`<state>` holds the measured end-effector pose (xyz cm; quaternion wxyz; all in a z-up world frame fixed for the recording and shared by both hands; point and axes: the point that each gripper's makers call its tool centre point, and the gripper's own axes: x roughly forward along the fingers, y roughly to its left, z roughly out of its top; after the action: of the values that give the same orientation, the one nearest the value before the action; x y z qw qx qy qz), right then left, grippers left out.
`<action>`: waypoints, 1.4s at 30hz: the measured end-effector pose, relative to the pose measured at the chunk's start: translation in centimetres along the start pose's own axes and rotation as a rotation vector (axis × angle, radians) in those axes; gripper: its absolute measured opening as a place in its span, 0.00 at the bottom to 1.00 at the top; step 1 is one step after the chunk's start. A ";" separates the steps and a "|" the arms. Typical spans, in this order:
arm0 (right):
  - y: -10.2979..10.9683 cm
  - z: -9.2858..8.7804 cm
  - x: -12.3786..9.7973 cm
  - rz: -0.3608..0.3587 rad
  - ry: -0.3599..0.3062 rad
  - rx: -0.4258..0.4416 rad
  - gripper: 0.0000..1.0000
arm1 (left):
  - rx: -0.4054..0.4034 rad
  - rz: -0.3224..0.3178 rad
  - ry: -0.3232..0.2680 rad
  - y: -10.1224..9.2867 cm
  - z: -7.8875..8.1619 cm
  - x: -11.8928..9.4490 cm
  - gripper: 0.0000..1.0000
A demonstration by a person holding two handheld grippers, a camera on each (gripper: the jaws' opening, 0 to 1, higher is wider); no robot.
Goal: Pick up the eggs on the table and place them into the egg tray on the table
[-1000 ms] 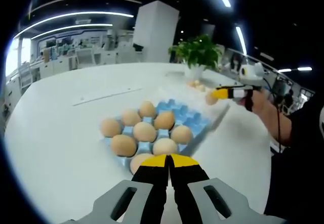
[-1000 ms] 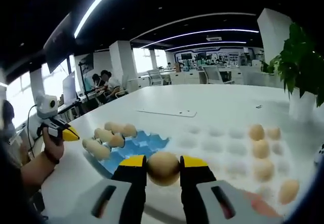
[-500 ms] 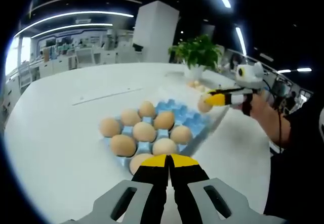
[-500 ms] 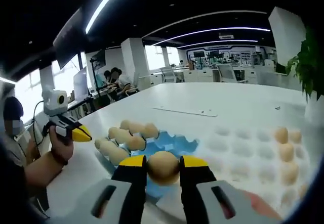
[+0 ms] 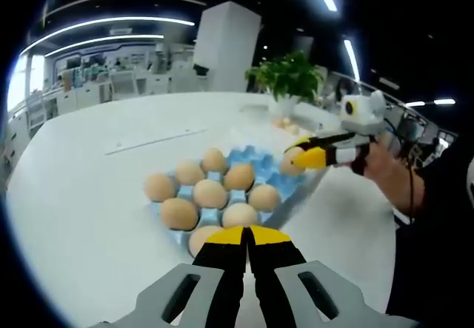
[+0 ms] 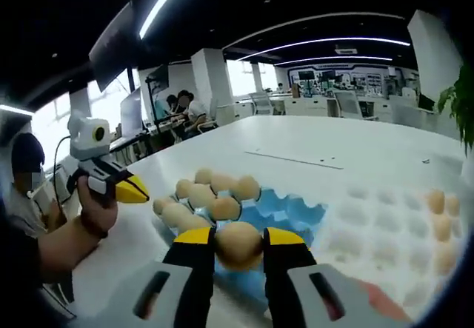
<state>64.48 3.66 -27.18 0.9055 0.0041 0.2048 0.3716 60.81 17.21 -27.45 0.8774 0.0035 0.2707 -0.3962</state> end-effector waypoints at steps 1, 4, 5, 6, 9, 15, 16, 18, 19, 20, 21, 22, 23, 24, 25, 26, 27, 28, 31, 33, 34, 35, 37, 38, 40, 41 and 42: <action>0.0 0.0 0.0 0.001 0.000 0.000 0.26 | 0.000 -0.001 0.000 0.0 0.0 0.0 0.01; 0.6 -0.3 0.8 0.018 0.019 -0.011 0.26 | 0.000 -0.003 0.000 0.1 0.1 0.0 0.01; 0.7 -0.5 1.0 0.021 0.025 -0.014 0.26 | 0.000 -0.003 0.000 0.1 0.1 0.0 0.01; 0.8 -0.6 1.1 0.024 0.034 -0.019 0.26 | 0.001 -0.003 0.000 0.1 0.1 0.0 0.01; 1.1 -0.9 1.5 0.029 0.044 -0.028 0.26 | 0.001 -0.003 -0.001 0.2 0.1 0.0 0.01; 1.8 -1.5 2.2 0.045 0.074 -0.070 0.27 | 0.000 -0.003 -0.002 0.4 0.3 0.0 0.01; 1.8 -1.5 2.3 0.049 0.080 -0.075 0.27 | 0.000 -0.003 -0.002 0.5 0.3 0.0 0.01; 1.9 -1.7 2.4 0.057 0.091 -0.087 0.27 | 0.001 -0.004 -0.002 0.5 0.3 0.0 0.01; 1.9 -1.8 2.4 0.060 0.097 -0.092 0.27 | 0.001 -0.004 -0.002 0.5 0.4 0.0 0.01; 1.9 -2.0 2.5 0.063 0.107 -0.098 0.27 | 0.002 -0.004 -0.002 0.5 0.4 0.0 0.01; 2.0 -2.0 2.5 0.072 0.108 -0.105 0.27 | 0.002 -0.003 -0.002 0.5 0.4 0.0 0.01; 2.0 -2.1 2.5 0.073 0.113 -0.110 0.27 | 0.002 -0.003 -0.002 0.5 0.4 0.0 0.01; 2.1 -2.2 2.6 0.079 0.115 -0.120 0.27 | 0.002 -0.003 -0.003 0.5 0.4 -0.1 0.01; 2.2 -2.2 2.7 0.089 0.121 -0.144 0.27 | 0.001 -0.002 -0.003 0.6 0.4 -0.1 0.01; 2.3 -2.3 2.7 0.100 0.129 -0.174 0.27 | 0.000 -0.002 -0.003 0.6 0.4 -0.1 0.01; 2.4 -2.3 2.7 0.115 0.139 -0.196 0.27 | 0.000 -0.001 -0.003 0.6 0.4 -0.1 0.01; 2.4 -2.3 2.7 0.131 0.148 -0.219 0.27 | 0.000 -0.001 -0.003 0.6 0.4 -0.1 0.01; 2.5 -2.3 2.7 0.146 0.158 -0.241 0.27 | -0.001 -0.001 -0.003 0.6 0.4 -0.1 0.01; 2.8 -2.5 2.8 0.208 0.200 -0.282 0.27 | 0.001 0.003 -0.001 0.6 0.4 -0.1 0.01; 2.7 -2.6 2.7 0.254 0.251 -0.298 0.27 | 0.001 0.003 0.001 0.6 0.3 0.0 0.01; 2.7 -2.7 2.8 0.278 0.276 -0.290 0.27 | 0.001 0.003 0.001 0.6 0.3 0.0 0.01; 2.7 -2.6 2.9 0.290 0.288 -0.284 0.27 | 0.001 0.004 0.001 0.6 0.3 0.0 0.01; 2.8 -2.6 3.0 0.296 0.314 -0.297 0.28 | 0.000 0.006 0.002 0.7 0.3 0.0 0.01; 2.7 -2.6 3.0 0.296 0.330 -0.296 0.28 | -0.001 0.007 0.001 0.8 0.3 0.0 0.01; 2.7 -2.6 3.0 0.301 0.349 -0.298 0.28 | -0.002 0.010 0.001 0.9 0.4 -0.1 0.01; 2.8 -2.7 3.0 0.311 0.358 -0.310 0.28 | -0.003 0.011 0.001 1.0 0.4 -0.1 0.01; 2.8 -2.7 3.1 0.317 0.369 -0.316 0.28 | -0.004 0.012 0.001 1.0 0.3 -0.1 0.01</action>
<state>63.55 7.41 -30.31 0.7730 -0.1729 0.3026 0.5301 61.62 17.91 -27.32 0.8796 0.0036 0.2719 -0.3904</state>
